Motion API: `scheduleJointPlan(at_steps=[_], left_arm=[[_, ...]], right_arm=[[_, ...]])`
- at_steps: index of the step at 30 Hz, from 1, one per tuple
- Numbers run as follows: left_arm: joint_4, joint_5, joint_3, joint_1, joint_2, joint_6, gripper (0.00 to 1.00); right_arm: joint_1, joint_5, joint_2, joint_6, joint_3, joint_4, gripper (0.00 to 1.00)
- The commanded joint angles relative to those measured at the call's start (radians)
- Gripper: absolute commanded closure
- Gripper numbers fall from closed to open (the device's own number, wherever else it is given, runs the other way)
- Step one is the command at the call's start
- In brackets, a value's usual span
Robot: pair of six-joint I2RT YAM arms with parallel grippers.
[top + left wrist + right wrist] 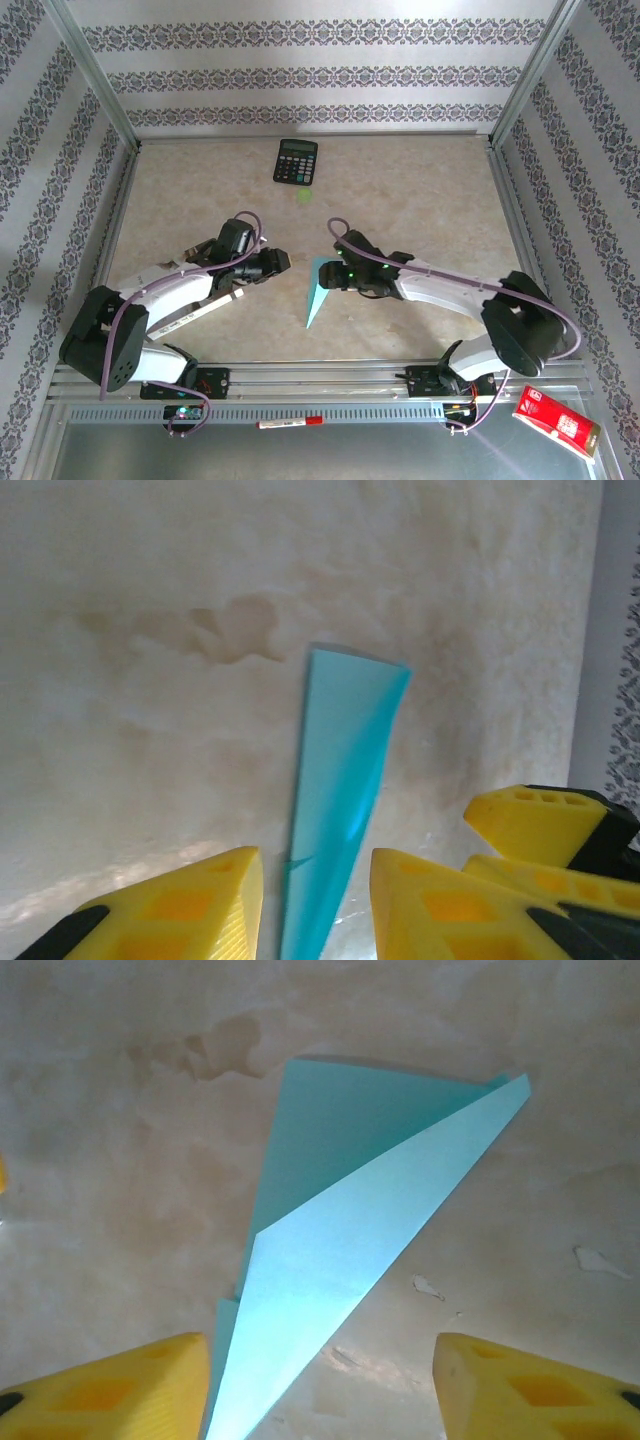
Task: Fold a paper plane with a square sheet of paper (pick it up from the middle)
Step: Move a paper plane to the center of the table.
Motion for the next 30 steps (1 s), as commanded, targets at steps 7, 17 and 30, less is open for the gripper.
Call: scheduleJointPlan(at_steps=[7,17,30], left_arm=[[-0.038,0.007,-0.036,0.021,-0.007,0.004,0.67],[-0.017,0.035,-0.056,0.022,0.004,0.006,0.67],[-0.017,0.036,-0.055,0.022,0.011,0.02,0.66]], right_arm=[[0.095,0.228,0.183,0.055,0.166,-0.113,0.19],[0.116,0.342,0.325,0.065,0.305,-0.285,0.21],[0.116,0.346,0.237,0.11,0.236,-0.284,0.42]])
